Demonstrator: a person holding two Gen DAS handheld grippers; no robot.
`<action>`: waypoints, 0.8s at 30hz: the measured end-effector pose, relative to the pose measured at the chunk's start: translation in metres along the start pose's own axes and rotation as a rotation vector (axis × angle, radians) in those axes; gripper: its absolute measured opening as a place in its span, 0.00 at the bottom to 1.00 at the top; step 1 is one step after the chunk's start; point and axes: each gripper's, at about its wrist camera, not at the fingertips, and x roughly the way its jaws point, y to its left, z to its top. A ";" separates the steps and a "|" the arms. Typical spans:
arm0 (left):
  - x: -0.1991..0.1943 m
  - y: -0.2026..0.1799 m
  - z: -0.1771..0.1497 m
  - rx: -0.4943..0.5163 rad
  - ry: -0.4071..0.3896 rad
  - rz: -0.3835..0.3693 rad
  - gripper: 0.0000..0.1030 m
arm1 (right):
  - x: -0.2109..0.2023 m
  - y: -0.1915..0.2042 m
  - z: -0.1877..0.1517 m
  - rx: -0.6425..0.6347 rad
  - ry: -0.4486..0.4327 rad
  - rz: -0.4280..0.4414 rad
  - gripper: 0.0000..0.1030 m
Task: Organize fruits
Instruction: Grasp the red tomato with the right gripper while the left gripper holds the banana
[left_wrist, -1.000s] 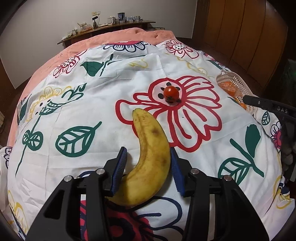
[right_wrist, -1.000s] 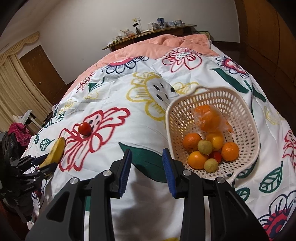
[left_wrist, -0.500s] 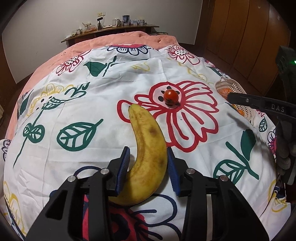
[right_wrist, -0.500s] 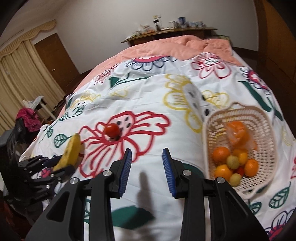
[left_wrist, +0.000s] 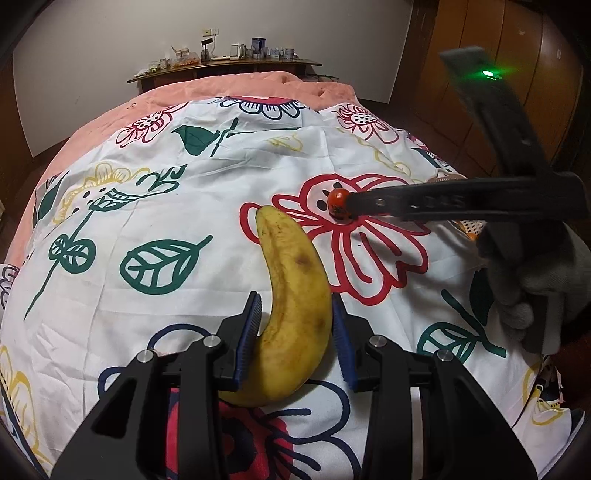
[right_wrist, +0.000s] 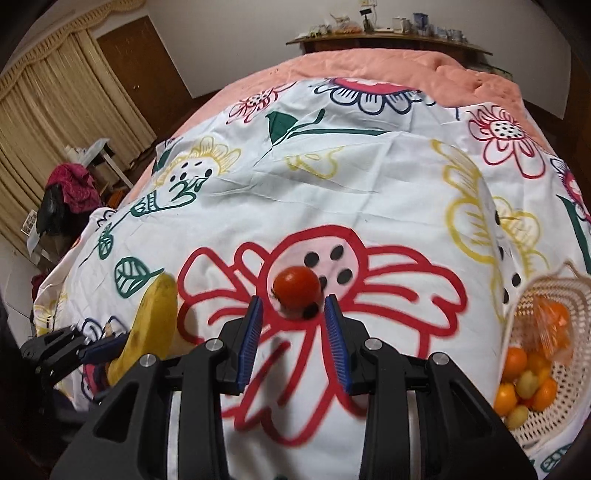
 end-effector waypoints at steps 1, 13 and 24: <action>0.000 0.000 -0.001 -0.002 -0.001 -0.001 0.38 | 0.005 0.002 0.004 -0.003 0.007 -0.007 0.34; 0.000 0.003 -0.001 -0.014 -0.016 -0.023 0.38 | 0.034 0.009 0.019 -0.023 0.069 -0.074 0.34; 0.003 -0.005 -0.002 0.041 0.001 0.027 0.42 | 0.035 0.016 0.017 -0.078 0.075 -0.102 0.33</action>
